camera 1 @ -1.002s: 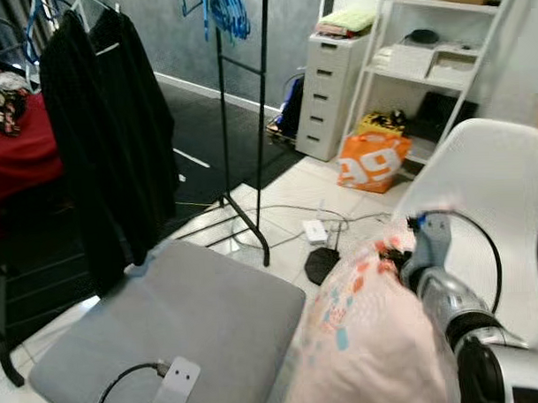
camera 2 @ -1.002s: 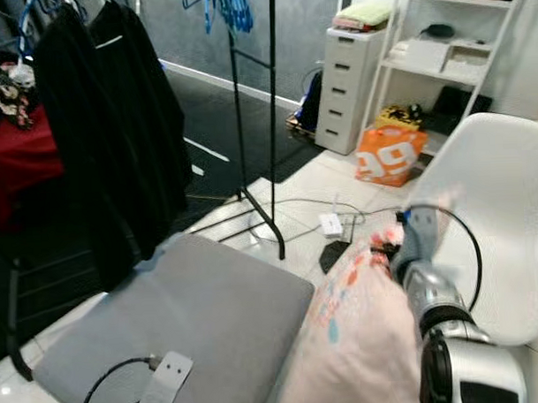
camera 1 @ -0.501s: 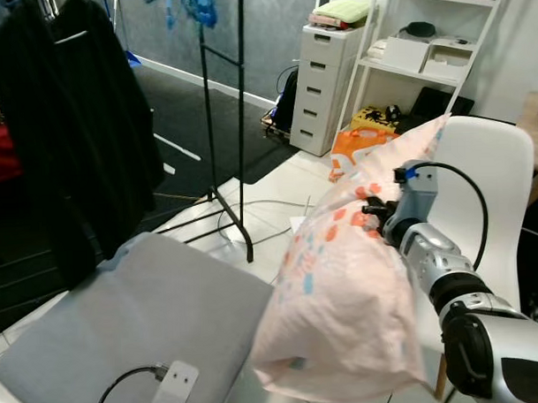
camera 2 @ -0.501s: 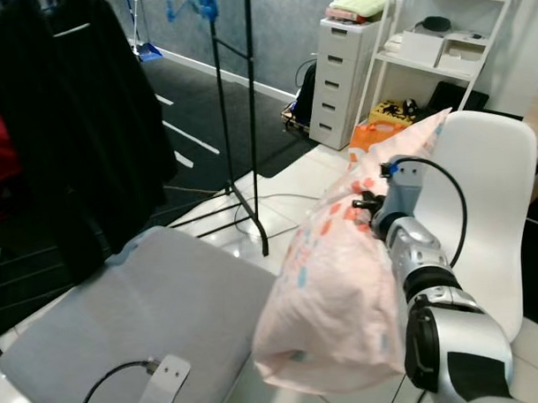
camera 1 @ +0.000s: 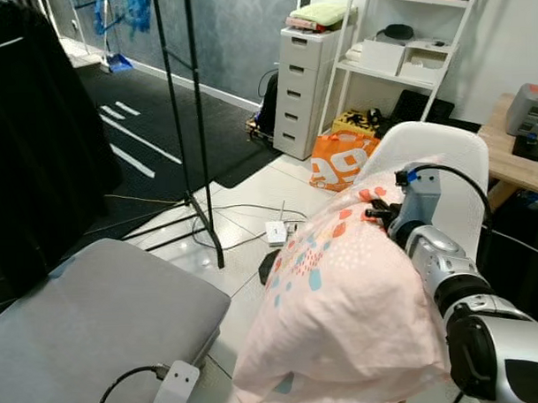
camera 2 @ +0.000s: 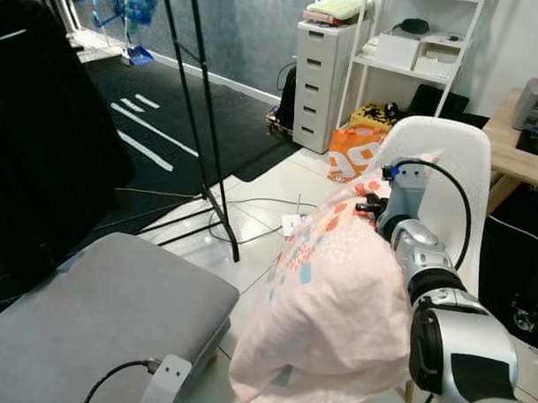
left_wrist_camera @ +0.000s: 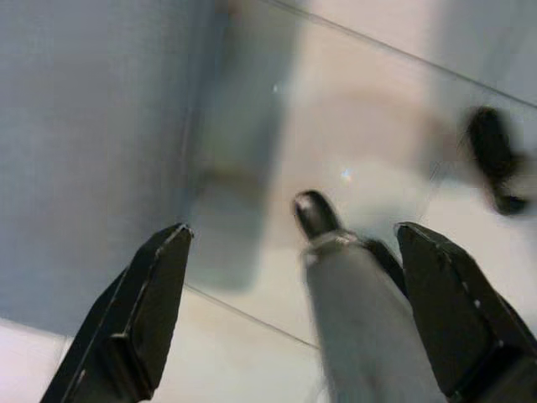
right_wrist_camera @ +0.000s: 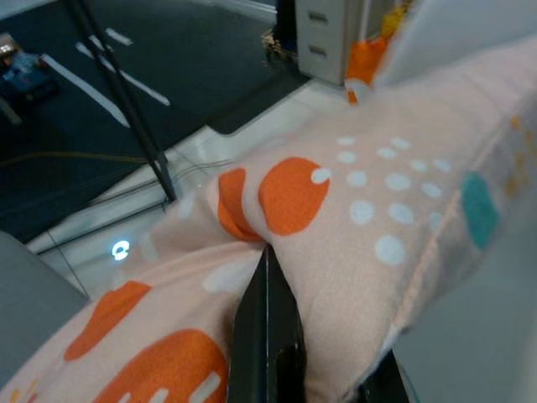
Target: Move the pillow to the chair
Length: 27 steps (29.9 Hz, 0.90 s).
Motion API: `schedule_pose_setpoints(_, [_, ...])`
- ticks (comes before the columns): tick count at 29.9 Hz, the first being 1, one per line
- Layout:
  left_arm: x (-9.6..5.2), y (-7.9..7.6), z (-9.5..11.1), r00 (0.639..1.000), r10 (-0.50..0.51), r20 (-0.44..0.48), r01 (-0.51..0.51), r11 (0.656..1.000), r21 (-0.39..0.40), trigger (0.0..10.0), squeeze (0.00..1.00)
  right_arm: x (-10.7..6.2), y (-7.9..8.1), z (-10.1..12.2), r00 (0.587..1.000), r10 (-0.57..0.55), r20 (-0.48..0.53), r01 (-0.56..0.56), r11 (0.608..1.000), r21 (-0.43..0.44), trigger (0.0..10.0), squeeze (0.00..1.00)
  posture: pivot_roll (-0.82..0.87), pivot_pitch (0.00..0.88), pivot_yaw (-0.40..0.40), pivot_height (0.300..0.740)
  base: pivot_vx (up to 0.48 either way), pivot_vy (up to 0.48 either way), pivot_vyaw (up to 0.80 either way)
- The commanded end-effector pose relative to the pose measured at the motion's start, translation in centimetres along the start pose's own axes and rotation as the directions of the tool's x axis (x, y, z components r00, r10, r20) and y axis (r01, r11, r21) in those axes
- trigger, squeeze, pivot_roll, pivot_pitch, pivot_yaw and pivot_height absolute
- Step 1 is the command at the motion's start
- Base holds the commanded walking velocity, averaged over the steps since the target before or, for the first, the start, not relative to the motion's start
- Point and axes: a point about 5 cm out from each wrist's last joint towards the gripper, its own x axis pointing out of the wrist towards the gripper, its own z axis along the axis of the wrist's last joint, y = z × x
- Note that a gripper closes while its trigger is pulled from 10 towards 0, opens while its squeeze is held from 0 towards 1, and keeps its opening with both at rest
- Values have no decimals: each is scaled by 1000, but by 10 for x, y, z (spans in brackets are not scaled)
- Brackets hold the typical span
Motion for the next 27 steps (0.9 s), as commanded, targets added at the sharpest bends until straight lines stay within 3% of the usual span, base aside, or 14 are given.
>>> schedule_pose_setpoints(1, [0, -1, -3, 1000, -7, -12, 7, 1000, -4, 10000, 0, 1, -5, 25, 994, -42, 98, 44, 999, -17, 10000, 0, -178, 49, -43, 740, 0, -480, 0])
schedule_pose_setpoints(14, [0, -1, -2, 1000, -6, -9, 6, 1000, -5, 10000, 0, -1, -15, 17, 990, -135, 40, 138, 988, -75, 10000, 0, -179, 47, -45, 740, 0, -480, 0])
schedule_pose_setpoints(20, [0, -1, -2, 1000, -1, -8, 1, 1000, -8, 10000, 0, -5, -24, 2, 978, -201, -50, 193, 972, -134, 10000, 0, -182, 44, -45, 740, 0, 0, 0])
schedule_pose_setpoints(22, [0, -1, -3, 1000, 0, -7, -1, 1000, -10, 10000, 0, -10, -32, -17, 955, -237, -180, 203, 961, -188, 10000, 0, -189, 40, -46, 740, 0, 0, 0])
schedule_pose_setpoints(25, [0, -1, -3, 1000, 0, -7, 0, 1000, -10, 10000, 0, -16, -38, -30, 928, -264, -265, 210, 954, -215, 10000, 0, -190, 38, -48, 740, 0, 0, 0])
schedule_pose_setpoints(26, [0, -1, -3, 1000, 0, -7, 0, 1000, -9, 10000, 0, -26, -48, -48, 874, -296, -386, 199, 942, -271, 10000, 0, -190, 39, -49, 740, 0, 0, 0])
schedule_pose_setpoints(27, [0, -2, -3, 1000, 0, -6, 0, 1000, -9, 10000, 0, -30, -52, -54, 854, -302, -424, 182, 936, -300, 10000, 0, -190, 38, -50, 740, 0, 0, 0])
